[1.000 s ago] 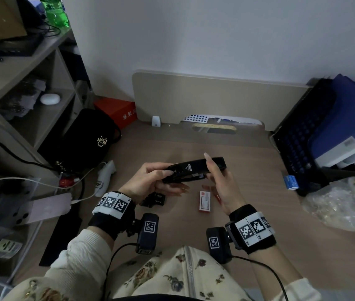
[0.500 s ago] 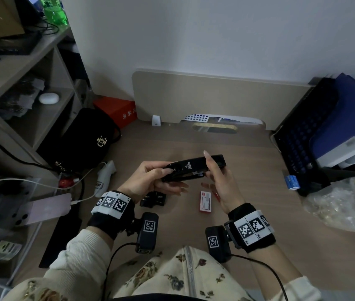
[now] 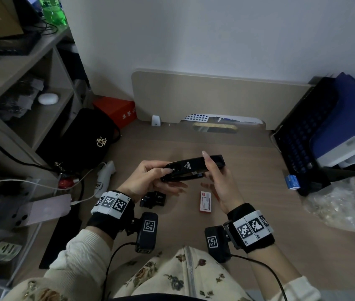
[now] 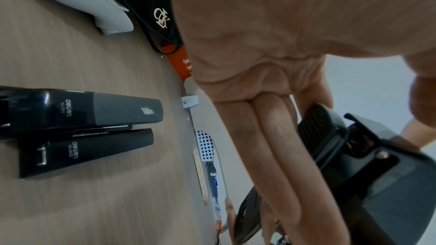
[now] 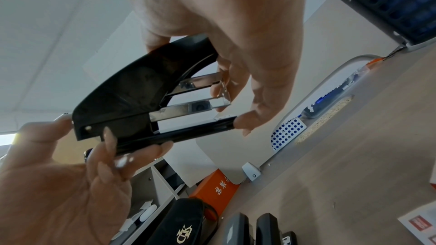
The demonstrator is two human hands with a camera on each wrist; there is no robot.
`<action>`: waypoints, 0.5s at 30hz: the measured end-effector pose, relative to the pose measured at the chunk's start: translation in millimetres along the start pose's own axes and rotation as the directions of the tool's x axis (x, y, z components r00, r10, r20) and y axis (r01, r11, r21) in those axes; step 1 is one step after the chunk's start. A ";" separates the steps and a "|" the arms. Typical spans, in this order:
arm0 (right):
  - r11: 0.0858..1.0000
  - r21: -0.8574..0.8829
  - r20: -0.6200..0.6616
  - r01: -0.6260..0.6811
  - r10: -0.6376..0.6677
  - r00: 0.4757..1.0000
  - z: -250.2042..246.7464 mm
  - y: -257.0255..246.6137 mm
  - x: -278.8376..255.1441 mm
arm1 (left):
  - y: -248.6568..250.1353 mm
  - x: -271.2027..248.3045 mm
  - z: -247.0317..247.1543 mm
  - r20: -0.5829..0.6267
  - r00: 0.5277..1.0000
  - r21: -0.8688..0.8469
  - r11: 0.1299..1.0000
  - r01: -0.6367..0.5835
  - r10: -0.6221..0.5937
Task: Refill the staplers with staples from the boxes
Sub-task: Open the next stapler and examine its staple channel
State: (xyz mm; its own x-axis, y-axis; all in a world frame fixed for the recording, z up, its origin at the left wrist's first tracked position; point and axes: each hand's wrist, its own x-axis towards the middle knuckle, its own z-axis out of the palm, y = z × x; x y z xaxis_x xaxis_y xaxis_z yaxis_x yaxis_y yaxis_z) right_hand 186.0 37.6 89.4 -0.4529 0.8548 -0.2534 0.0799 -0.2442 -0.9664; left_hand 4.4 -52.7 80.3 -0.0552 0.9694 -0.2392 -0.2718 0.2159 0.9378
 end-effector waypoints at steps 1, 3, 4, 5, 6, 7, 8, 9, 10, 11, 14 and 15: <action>1.000 0.002 0.000 -0.003 0.003 1.000 0.2 -0.1 -0.2 | 0.3 -0.1 0.3 0.000 1.000 -0.003 1.000 0.001 -0.001; 1.000 0.005 -0.010 0.001 -0.001 1.000 0.5 0.2 -0.2 | 1.4 -0.6 1.5 0.002 1.000 -0.005 1.000 0.000 0.000; 1.000 0.005 -0.016 0.006 -0.006 1.000 0.6 0.6 -0.2 | 2.0 -1.1 2.1 0.001 1.000 -0.006 1.000 -0.002 0.002; 1.000 0.004 -0.020 0.009 -0.009 1.000 0.7 1.0 -0.1 | 3.1 -1.8 2.9 0.001 1.000 -0.009 1.000 -0.007 0.007; 1.000 0.003 -0.023 0.008 -0.008 1.000 0.7 1.8 0.2 | 3.6 -2.5 3.3 0.003 1.000 -0.011 1.000 -0.013 0.013; 1.000 0.003 -0.027 0.005 -0.005 1.000 0.9 2.5 0.3 | 3.9 -3.2 3.6 0.006 1.000 -0.011 1.000 -0.015 0.016; 1.000 0.004 -0.030 0.003 -0.003 1.000 0.9 3.2 0.4 | 3.7 -3.4 3.4 0.003 1.000 -0.008 1.000 -0.015 0.015; 1.000 0.005 -0.032 0.003 -0.003 0.999 1.0 3.6 0.6 | 3.7 -3.5 3.3 -0.002 1.000 -0.005 1.000 -0.014 0.014; 1.000 0.005 -0.033 0.004 -0.004 0.999 1.2 3.7 0.5 | 3.6 -3.5 3.4 -0.005 1.000 -0.005 1.000 -0.012 0.012; 1.000 0.004 -0.035 0.005 -0.005 0.999 1.3 3.8 0.6 | 3.8 -3.6 4.1 -0.004 1.000 -0.007 1.000 -0.012 0.012; 1.000 -0.006 -0.041 0.007 -0.008 0.999 1.2 4.3 1.1 | 3.9 -3.9 5.1 0.002 1.000 -0.028 1.000 -0.013 0.013; 1.000 -0.011 -0.041 0.007 -0.007 0.999 1.0 4.4 1.0 | 3.9 -4.0 5.4 0.002 1.000 -0.034 0.999 -0.009 0.009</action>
State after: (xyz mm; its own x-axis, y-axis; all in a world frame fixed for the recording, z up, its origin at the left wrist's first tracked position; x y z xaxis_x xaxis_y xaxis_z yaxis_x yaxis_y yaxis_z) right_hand 185.0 37.0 85.0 -0.4168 0.8745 -0.2479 0.0867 -0.2333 -0.9685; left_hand 8.7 -55.1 86.3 -0.0558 0.9716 -0.2298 -0.3034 0.2028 0.9310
